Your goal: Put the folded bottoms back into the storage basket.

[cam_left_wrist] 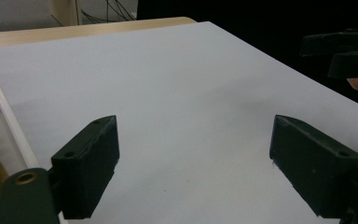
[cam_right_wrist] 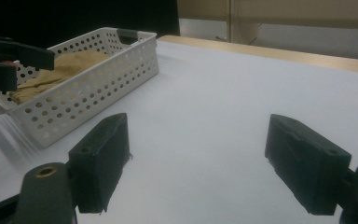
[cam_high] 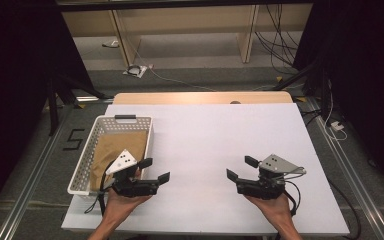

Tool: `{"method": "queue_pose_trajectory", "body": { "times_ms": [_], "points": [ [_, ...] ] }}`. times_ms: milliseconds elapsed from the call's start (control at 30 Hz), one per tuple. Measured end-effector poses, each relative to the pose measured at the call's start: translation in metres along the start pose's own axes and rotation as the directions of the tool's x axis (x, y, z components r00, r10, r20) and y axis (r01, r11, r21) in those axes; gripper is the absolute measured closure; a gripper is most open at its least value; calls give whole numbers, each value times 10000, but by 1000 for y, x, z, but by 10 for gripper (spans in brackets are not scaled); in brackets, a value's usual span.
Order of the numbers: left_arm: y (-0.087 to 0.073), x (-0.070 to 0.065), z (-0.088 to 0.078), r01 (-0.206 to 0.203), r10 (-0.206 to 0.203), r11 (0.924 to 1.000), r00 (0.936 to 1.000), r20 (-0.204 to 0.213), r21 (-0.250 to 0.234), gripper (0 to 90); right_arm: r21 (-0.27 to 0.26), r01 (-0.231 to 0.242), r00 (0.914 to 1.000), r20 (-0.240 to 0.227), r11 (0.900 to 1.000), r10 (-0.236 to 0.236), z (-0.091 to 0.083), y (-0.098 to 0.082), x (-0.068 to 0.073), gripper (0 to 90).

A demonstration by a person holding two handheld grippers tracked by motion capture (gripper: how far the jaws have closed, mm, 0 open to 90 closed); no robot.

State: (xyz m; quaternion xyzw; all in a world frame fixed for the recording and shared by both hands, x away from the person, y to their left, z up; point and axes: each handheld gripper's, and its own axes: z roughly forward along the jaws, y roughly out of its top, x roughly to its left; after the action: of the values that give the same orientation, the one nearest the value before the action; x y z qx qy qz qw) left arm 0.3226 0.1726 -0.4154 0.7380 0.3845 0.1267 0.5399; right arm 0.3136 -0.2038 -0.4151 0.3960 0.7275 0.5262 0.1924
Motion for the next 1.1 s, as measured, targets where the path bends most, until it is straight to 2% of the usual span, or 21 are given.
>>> {"method": "queue_pose_trajectory", "body": {
  "times_ms": [300, 567, 1100],
  "points": [
    [-10, -4, -5, 18, -15, 9994, 10000, 95, -346, 156, -86, -60, 9998, 195, 9999, 62, -13, -13, -2, 207],
    [-17, -7, -8, 54, -51, 9992, 10000, 59, -408, 156, -178, -141, 9994, 327, 9997, 146, -22, -19, -3, 204],
    [-19, -8, -8, 60, -53, 9986, 9999, 132, -531, 153, -63, -153, 9995, 293, 9999, 155, -23, -24, -2, 201]
  ]
}}
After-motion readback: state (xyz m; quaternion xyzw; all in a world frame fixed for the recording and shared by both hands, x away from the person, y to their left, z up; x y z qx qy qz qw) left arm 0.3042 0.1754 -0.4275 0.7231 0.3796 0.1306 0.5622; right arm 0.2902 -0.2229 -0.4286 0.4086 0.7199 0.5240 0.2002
